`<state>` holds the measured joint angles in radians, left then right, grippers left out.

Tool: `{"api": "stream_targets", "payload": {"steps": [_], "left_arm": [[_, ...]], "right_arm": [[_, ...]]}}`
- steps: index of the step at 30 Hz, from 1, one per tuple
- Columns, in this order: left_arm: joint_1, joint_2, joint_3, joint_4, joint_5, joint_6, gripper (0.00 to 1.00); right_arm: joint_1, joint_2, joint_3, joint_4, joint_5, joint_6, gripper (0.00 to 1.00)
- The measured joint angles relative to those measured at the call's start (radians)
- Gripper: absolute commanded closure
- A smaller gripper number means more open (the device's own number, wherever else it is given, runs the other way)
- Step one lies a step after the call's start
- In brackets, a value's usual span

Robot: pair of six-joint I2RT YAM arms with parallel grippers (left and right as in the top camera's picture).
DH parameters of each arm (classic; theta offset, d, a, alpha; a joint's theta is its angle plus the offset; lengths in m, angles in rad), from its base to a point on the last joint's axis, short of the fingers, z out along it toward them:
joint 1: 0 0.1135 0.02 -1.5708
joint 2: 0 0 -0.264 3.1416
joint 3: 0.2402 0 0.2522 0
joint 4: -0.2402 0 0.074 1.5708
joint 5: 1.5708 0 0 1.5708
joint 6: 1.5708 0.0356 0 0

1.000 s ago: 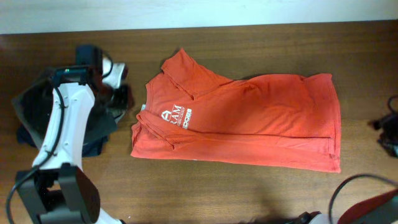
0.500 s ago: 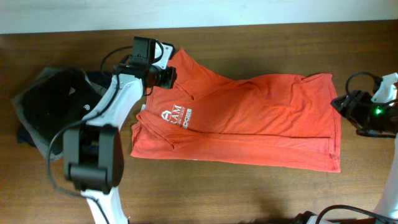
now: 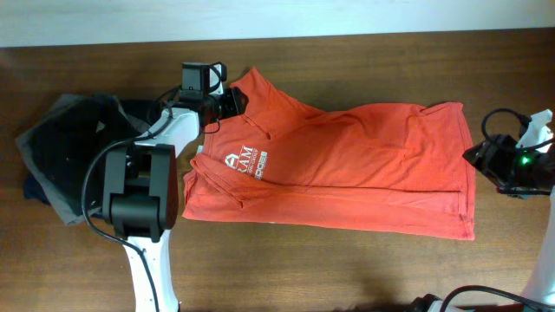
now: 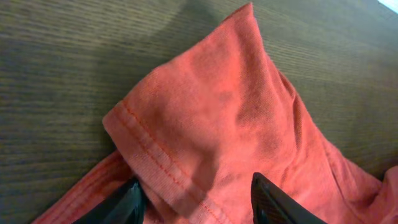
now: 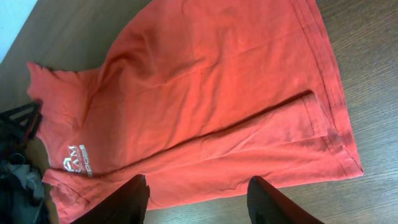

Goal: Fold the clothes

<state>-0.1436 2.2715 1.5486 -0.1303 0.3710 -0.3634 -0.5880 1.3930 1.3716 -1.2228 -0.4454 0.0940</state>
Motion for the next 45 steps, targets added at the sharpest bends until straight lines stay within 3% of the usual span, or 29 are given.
{"api": "stream_targets", "payload": {"steps": [2,7,8,29,35,38,41,45], "left_arm": [[0.000,0.000,0.000,0.000,0.000,-0.007,0.47],[-0.001,0.000,0.000,0.001,0.005,-0.029,0.73],[-0.001,0.000,0.000,0.003,0.010,-0.028,0.75],[-0.001,0.001,0.061,-0.042,0.044,-0.023,0.74],[-0.006,0.001,0.062,-0.068,0.026,-0.010,0.68],[-0.008,0.001,0.062,-0.069,0.015,-0.002,0.80],[-0.008,0.001,0.062,-0.058,0.011,0.009,1.00],[-0.008,0.001,0.062,-0.046,0.006,0.008,1.00]], "right_arm": [[0.000,0.000,0.000,0.000,0.001,-0.001,0.46],[0.000,0.000,0.000,0.000,0.003,-0.001,0.47],[0.000,0.000,0.000,0.000,0.003,-0.001,0.48],[0.000,0.000,0.000,0.000,0.004,0.000,0.49],[0.000,0.000,0.000,0.000,0.004,-0.001,0.50],[0.000,0.000,0.000,0.000,0.004,-0.001,0.50],[0.000,0.000,0.000,0.000,0.004,-0.001,0.51],[0.000,0.000,0.000,0.000,0.004,-0.001,0.53]]}}
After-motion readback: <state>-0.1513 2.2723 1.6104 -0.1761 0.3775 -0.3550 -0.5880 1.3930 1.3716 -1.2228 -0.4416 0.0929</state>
